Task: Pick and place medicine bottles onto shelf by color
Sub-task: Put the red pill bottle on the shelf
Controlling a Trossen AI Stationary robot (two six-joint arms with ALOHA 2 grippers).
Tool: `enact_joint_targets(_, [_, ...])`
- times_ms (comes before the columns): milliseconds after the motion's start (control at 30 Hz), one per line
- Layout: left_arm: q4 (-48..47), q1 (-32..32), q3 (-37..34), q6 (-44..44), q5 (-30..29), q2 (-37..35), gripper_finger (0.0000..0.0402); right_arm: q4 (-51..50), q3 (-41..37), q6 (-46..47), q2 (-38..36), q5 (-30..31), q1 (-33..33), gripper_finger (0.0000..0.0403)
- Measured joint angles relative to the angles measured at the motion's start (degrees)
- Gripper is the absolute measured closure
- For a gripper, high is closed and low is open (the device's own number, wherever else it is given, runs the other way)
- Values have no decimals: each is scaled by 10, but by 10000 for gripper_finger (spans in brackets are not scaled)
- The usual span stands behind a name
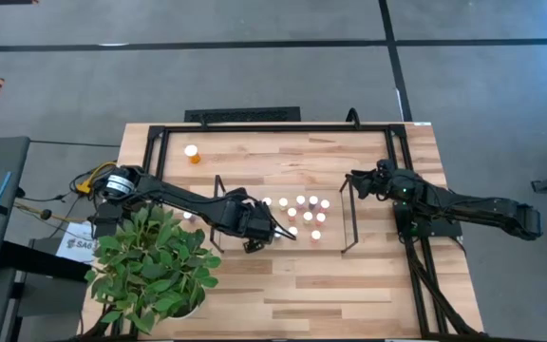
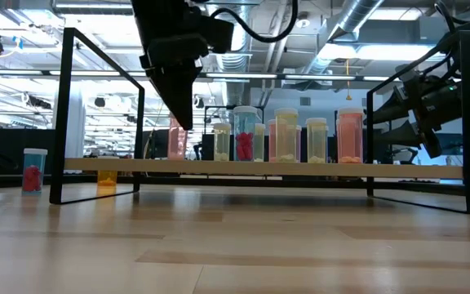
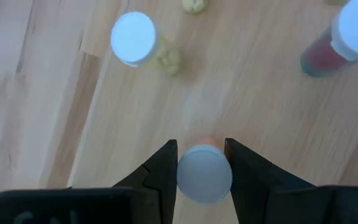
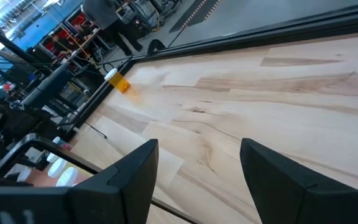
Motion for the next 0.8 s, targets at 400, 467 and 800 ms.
enact_joint_targets(400, [17, 6, -16, -26, -13, -1, 303, 0, 0, 0, 0, 0, 0, 154])
enact_joint_targets(467, [17, 6, -16, -26, -14, -1, 303, 0, 0, 0, 0, 0, 0, 154])
enact_joint_targets(800, [10, 6, -10, -23, -14, 1, 273, 0, 0, 0, 0, 0, 0, 154])
